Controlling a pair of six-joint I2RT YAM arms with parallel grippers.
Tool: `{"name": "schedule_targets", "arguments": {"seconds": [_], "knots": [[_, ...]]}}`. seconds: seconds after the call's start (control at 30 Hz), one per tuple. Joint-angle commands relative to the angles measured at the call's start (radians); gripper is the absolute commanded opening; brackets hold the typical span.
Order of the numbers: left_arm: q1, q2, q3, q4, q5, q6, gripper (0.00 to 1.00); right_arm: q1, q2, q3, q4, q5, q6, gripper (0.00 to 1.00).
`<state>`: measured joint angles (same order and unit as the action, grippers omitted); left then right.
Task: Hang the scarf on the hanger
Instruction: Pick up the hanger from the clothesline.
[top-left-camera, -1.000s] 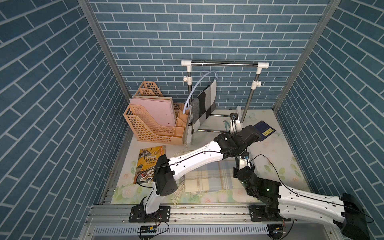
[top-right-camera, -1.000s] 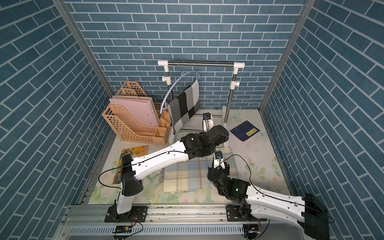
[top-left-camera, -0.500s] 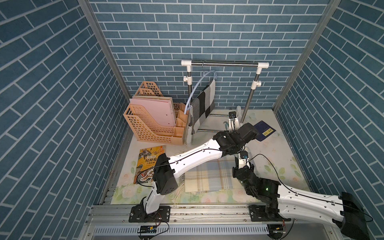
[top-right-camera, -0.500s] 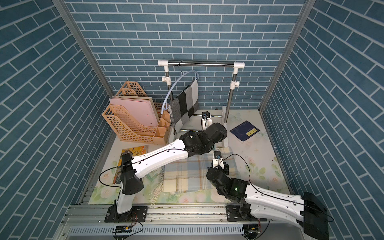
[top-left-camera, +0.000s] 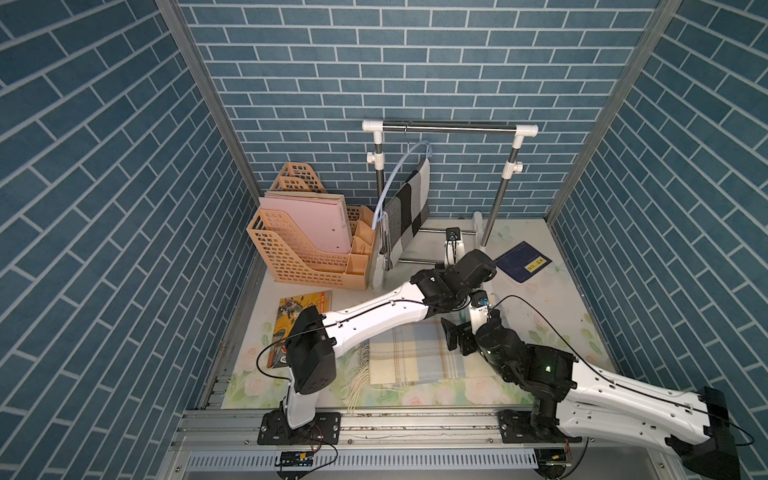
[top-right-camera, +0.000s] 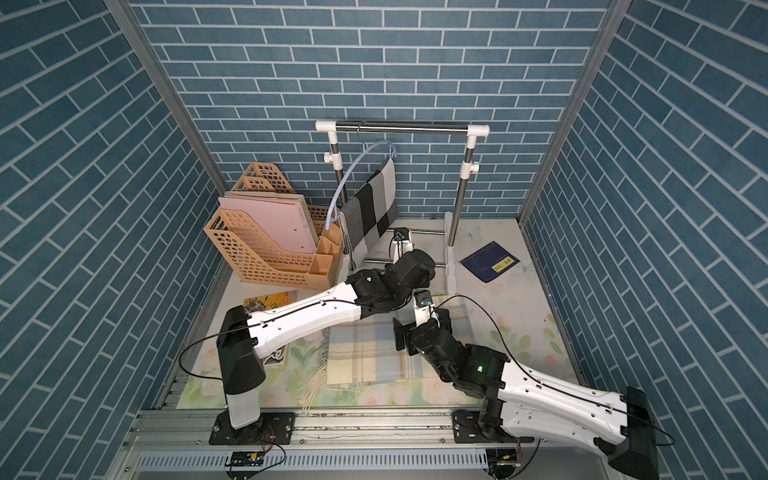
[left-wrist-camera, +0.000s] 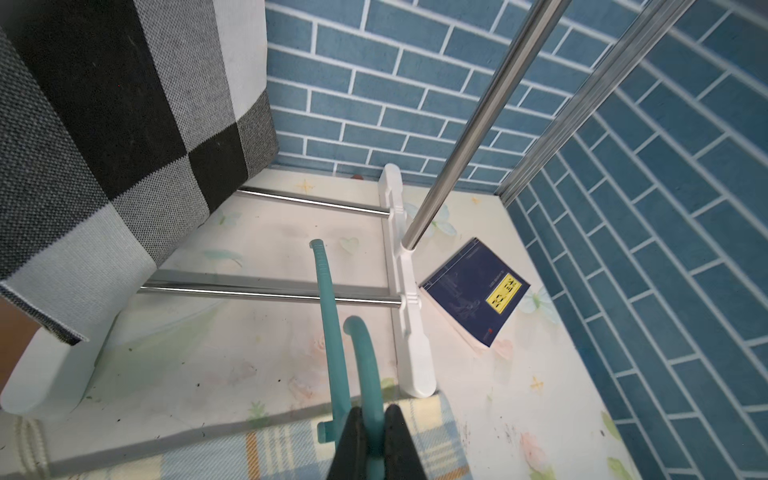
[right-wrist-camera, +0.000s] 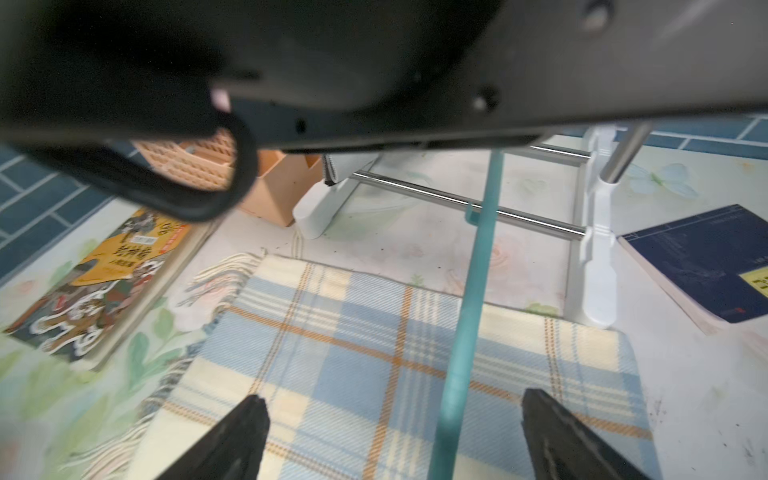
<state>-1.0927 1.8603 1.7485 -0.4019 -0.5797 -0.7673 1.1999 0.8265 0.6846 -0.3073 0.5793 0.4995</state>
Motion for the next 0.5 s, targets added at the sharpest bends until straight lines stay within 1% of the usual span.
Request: {"name": "schedule_targets", "arguments": {"seconds": [0.0, 0.1, 0.2, 0.27, 0.33, 0.47], "knots": [[-0.004, -0.098, -0.077, 0.052, -0.013, 0.024, 0.00, -0.024, -0.088, 0.059, -0.152, -0.096, 0.038, 0.99], [-0.003, -0.201, -0.198, 0.084, 0.004, 0.024, 0.00, -0.115, -0.139, 0.096, -0.202, -0.170, 0.051, 0.98], [-0.003, -0.329, -0.359, 0.153, 0.026, 0.018, 0.00, -0.268, -0.124, 0.128, -0.225, -0.289, 0.045, 0.97], [-0.004, -0.427, -0.486, 0.219, 0.055, 0.010, 0.00, -0.386, -0.072, 0.141, -0.233, -0.390, 0.043, 0.96], [-0.004, -0.497, -0.584, 0.274, 0.085, -0.013, 0.00, -0.495, -0.009, 0.144, -0.234, -0.480, 0.047, 0.95], [-0.003, -0.605, -0.769, 0.386, 0.142, -0.074, 0.00, -0.744, 0.085, 0.088, -0.192, -0.640, 0.072, 0.89]]}}
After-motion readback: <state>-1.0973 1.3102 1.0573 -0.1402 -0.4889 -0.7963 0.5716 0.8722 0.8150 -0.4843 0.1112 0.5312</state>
